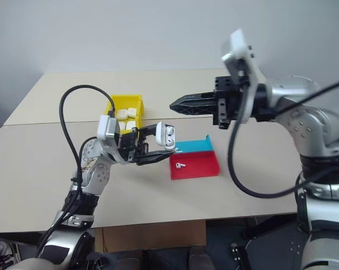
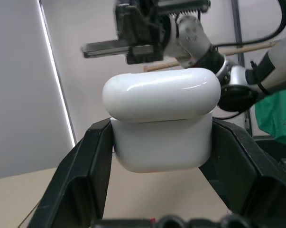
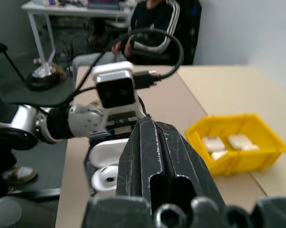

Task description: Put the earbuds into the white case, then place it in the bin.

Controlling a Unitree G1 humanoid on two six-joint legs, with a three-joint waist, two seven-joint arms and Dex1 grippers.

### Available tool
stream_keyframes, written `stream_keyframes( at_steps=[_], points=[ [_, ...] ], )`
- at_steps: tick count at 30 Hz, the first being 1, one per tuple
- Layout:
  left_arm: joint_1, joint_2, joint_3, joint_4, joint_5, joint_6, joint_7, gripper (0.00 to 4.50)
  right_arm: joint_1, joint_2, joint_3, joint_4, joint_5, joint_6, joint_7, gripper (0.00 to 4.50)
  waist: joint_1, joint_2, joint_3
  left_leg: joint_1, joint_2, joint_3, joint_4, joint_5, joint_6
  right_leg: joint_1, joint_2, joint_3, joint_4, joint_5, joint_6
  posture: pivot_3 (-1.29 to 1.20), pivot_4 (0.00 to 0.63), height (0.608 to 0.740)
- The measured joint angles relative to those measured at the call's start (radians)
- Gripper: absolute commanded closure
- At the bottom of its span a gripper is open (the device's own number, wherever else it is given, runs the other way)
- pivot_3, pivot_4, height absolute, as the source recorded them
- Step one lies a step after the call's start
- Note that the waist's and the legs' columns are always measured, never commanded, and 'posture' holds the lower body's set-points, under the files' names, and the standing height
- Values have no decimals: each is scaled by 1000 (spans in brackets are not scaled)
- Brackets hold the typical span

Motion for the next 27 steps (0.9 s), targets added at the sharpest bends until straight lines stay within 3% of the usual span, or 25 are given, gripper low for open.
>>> stream_keyframes(
  at_steps=[4, 9, 17, 27],
  points=[
    [-18, -9, -2, 60, 39, -34, 3, 1665, -91, 51, 52, 35, -27, 68, 31, 4438, 2, 0, 0, -3, 0, 0, 0, 0, 0, -2, 0, 0, -1, 0, 0, 0, 150, 740],
    [-36, -27, -10, 107, 79, -76, 10, 1665, -176, 113, 89, 16, -57, 179, -29, 4438, 8, 0, 0, -3, 0, 0, 0, 0, 0, -2, -1, -1, -1, 0, 0, 0, 150, 740],
    [-58, -37, -8, 125, 92, -102, 3, 1665, -148, 129, 140, -69, -145, 227, -92, 4438, 24, 0, 0, -4, 0, 0, 0, 0, 0, -2, -1, -1, 0, 0, 0, 0, 150, 740],
    [-57, -36, -4, 123, 68, -85, -6, 1665, -99, 79, 142, -153, -200, 212, -43, 4438, 23, 0, 0, -3, 0, 0, 1, 0, 0, -2, -1, -1, 0, 0, 0, 0, 150, 740]
  ],
)
